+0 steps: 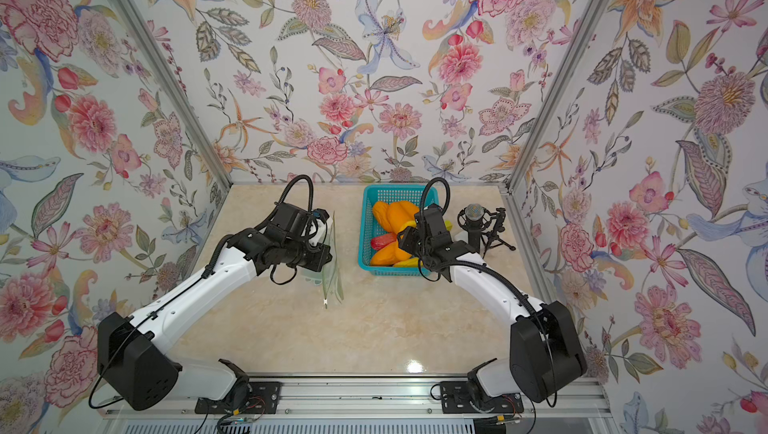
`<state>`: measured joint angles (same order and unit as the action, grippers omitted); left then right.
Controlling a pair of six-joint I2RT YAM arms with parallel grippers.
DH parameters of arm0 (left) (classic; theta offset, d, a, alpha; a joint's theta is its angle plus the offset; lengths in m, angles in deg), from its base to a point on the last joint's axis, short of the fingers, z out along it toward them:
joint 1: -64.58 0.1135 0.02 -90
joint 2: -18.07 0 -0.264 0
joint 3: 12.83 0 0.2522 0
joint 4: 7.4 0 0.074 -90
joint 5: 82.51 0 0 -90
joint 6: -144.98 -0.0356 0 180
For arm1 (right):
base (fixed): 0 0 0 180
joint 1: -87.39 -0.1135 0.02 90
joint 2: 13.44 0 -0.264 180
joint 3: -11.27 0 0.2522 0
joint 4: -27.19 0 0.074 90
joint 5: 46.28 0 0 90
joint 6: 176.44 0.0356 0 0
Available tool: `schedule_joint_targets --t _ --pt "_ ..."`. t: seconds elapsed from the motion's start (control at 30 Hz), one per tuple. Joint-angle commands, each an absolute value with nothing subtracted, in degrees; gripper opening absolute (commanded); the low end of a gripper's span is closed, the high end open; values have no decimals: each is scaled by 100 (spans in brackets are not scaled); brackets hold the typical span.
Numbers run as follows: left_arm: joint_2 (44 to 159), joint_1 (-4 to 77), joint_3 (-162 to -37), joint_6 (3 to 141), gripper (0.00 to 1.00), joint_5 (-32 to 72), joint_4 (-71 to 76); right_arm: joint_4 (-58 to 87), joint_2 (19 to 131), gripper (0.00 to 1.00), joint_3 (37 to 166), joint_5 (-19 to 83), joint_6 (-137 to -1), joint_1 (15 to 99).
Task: Place the mango in a zip-top bag and seal the zipper
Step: Place the mango in the basket.
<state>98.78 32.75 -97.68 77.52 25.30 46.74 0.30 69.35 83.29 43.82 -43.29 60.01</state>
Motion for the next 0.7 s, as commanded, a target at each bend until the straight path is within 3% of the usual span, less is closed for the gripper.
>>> schedule_joint_targets --t 0.0,0.1,0.23,0.37,0.5,0.67 --pt "9856 3318 -9963 7840 0 2542 4670 -178 7154 51 8290 4504 -4485 6023" --pt "9867 3320 -9968 7831 0 2551 4670 -178 7329 53 8343 4413 -4509 6073" --pt "9858 3315 -9968 7830 0 2535 4678 -187 7287 68 8425 4351 -4628 6067" --pt "9864 3319 -9954 7832 0 2551 4655 -202 7001 73 8496 4150 -4804 5962" --pt "9867 3318 -10003 7841 0 2581 4658 -86 6632 70 8567 3721 -4976 5511" --pt "9813 3328 -10028 7837 0 2629 4663 1119 6580 61 8380 2291 -4845 4832"
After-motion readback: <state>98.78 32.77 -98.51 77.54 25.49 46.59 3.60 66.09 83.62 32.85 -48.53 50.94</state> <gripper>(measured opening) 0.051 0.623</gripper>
